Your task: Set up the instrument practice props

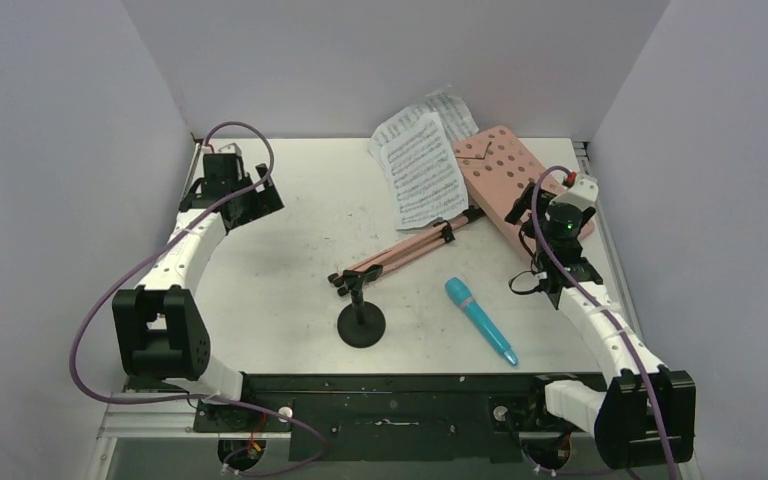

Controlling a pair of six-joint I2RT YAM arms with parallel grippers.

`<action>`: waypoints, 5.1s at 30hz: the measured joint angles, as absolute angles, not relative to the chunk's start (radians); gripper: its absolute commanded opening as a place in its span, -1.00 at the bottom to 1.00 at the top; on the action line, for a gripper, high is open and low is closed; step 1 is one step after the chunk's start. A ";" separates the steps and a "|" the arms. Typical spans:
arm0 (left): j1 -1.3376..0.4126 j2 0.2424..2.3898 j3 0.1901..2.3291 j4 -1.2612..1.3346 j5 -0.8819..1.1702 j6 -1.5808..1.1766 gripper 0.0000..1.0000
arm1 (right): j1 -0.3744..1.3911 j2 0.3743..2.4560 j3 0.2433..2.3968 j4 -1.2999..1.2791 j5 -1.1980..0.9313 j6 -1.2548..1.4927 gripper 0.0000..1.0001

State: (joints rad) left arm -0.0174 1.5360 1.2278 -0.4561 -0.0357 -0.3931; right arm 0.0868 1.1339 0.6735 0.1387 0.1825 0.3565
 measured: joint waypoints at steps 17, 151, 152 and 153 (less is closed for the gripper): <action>0.329 1.440 0.997 -0.193 0.588 -0.760 0.93 | 0.080 1.183 1.021 -0.348 0.112 0.532 0.80; -0.564 1.822 1.346 -0.739 -0.070 -0.226 0.94 | -0.068 1.718 1.229 -0.625 -0.426 0.724 0.79; -0.560 1.816 1.345 -0.736 -0.068 -0.234 0.95 | -0.072 1.719 1.233 -0.624 -0.428 0.726 0.79; -0.559 1.816 1.345 -0.735 -0.066 -0.239 0.97 | -0.073 1.719 1.238 -0.622 -0.430 0.727 0.79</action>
State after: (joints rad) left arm -0.5587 1.8156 1.3449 -0.7353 -0.0658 -0.2394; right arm -0.0734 1.7187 1.2385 -0.6224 -0.4301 0.7273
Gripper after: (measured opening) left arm 0.967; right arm 0.898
